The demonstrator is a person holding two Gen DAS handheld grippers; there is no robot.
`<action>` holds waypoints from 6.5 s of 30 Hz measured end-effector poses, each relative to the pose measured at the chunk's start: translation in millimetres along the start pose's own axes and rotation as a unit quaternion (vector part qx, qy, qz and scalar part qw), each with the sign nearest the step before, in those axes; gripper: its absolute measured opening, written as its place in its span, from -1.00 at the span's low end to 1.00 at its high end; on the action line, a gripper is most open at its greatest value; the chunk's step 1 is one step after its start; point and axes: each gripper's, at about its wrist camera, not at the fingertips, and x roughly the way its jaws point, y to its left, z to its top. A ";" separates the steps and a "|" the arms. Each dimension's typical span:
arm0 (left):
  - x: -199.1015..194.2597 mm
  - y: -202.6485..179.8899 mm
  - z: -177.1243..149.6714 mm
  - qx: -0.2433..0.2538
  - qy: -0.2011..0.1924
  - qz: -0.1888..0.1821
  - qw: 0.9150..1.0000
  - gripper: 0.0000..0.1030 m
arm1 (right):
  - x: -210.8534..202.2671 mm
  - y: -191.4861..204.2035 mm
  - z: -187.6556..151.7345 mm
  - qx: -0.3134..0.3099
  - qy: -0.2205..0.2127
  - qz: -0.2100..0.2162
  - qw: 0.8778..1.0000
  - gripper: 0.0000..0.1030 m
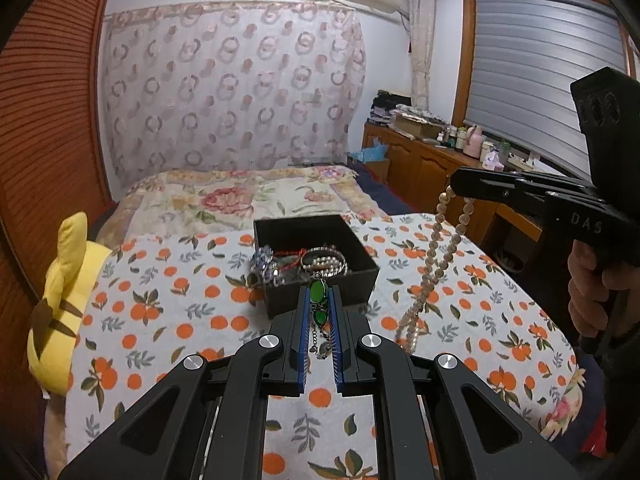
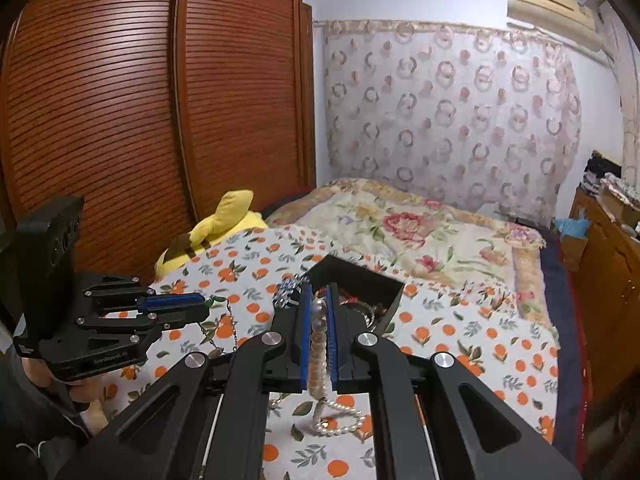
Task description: Organize jewelry
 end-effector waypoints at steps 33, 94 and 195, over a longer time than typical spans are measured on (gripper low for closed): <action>93.7 13.8 83.9 0.004 0.010 0.008 1.000 -0.84 | 26.3 -57.6 97.1 -0.005 -0.060 -0.039 0.997 -0.84; 81.5 1.5 -36.5 0.026 0.095 0.007 0.995 0.73 | 89.5 -19.0 -113.7 0.023 0.162 0.016 0.986 -0.35; 16.4 3.9 8.0 -0.003 0.003 0.103 0.995 0.85 | 38.3 -22.2 -33.3 0.081 0.006 -0.082 0.993 0.87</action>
